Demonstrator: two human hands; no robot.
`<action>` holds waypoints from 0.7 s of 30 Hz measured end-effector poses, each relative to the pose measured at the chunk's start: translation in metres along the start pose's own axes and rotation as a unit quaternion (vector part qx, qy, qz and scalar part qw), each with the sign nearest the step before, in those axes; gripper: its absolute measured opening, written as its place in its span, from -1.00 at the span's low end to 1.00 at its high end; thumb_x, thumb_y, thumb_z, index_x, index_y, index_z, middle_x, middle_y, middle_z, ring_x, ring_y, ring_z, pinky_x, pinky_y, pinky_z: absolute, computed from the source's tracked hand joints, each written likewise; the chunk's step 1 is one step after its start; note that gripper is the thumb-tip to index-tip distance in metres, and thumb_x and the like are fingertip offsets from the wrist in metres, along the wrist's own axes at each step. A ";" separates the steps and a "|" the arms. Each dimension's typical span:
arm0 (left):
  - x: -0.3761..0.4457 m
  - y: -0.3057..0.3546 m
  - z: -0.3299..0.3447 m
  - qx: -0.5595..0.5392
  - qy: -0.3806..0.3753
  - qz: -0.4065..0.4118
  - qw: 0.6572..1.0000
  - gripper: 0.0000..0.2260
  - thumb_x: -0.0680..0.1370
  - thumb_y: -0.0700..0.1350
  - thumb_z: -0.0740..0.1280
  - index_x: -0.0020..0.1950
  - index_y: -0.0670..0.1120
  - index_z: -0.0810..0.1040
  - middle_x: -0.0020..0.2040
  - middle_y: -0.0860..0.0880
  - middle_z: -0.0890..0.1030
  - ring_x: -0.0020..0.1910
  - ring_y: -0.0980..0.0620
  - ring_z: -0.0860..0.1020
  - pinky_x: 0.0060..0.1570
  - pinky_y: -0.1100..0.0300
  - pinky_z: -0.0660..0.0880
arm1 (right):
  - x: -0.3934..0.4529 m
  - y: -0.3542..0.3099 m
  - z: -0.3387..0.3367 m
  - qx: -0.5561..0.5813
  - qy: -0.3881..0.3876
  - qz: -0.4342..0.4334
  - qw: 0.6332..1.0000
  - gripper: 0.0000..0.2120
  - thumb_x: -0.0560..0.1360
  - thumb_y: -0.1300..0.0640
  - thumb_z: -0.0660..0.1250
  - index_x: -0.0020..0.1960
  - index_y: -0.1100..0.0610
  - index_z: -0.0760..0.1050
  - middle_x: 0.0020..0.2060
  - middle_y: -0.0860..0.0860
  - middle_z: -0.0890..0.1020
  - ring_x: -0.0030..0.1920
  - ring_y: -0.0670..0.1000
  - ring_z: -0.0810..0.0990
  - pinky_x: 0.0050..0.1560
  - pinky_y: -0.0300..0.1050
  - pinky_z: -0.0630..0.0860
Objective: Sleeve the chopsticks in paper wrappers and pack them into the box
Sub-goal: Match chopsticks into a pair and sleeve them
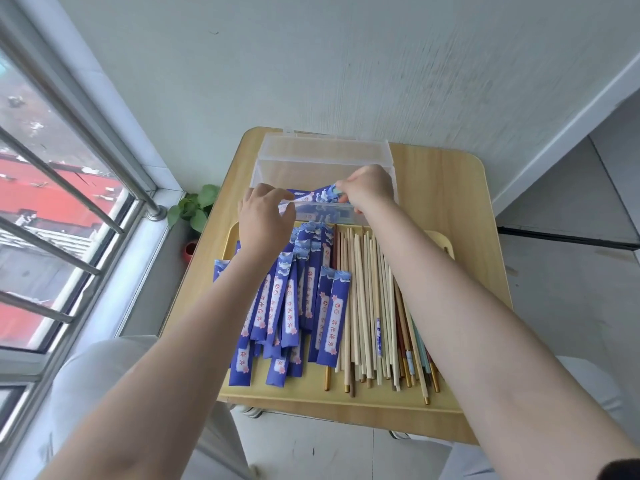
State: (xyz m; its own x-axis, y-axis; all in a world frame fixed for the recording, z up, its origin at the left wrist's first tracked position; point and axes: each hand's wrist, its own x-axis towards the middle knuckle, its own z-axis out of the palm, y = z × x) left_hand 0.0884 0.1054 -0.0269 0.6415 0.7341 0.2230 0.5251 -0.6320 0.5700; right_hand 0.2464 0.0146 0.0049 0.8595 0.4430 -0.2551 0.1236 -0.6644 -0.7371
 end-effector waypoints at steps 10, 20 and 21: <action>-0.010 0.009 -0.005 -0.002 -0.033 -0.006 0.999 -0.69 0.59 -0.20 0.29 0.33 -0.17 0.57 0.30 -0.14 0.53 0.35 -0.14 0.38 0.28 0.11 0.31 | -0.017 -0.006 -0.017 -0.177 -0.025 -0.048 0.983 -0.71 0.63 0.13 0.13 -0.27 0.14 0.34 -0.42 0.03 0.44 -0.46 0.05 0.45 -0.39 -0.24 0.27; -0.065 0.019 -0.023 0.116 -0.180 -0.099 0.972 -0.93 0.55 -0.09 0.29 -0.05 -0.08 0.48 -0.21 -0.02 0.48 -0.24 -0.08 0.43 -0.35 0.18 0.28 | -0.112 0.039 -0.015 -0.279 -0.193 -0.052 0.939 -0.68 0.54 -0.06 0.40 -0.04 0.22 0.52 -0.26 0.08 0.57 -0.30 0.04 0.52 -0.34 -0.12 0.39; -0.071 0.017 -0.021 0.115 -0.195 -0.105 0.968 -0.91 0.56 -0.08 0.29 -0.04 -0.09 0.47 -0.18 -0.04 0.50 -0.22 -0.08 0.44 -0.33 0.16 0.30 | -0.117 0.045 -0.009 -0.300 -0.196 -0.046 0.932 -0.66 0.52 -0.09 0.42 0.03 0.18 0.48 -0.25 0.03 0.52 -0.25 0.04 0.53 -0.32 -0.11 0.38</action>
State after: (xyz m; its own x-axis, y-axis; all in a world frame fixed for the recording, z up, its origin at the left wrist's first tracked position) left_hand 0.0395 0.0479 -0.0163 0.6466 0.7305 -0.2197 0.7481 -0.5511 0.3695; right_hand 0.1558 -0.0726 0.0076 0.5981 0.6227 -0.5044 0.5448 -0.7776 -0.3140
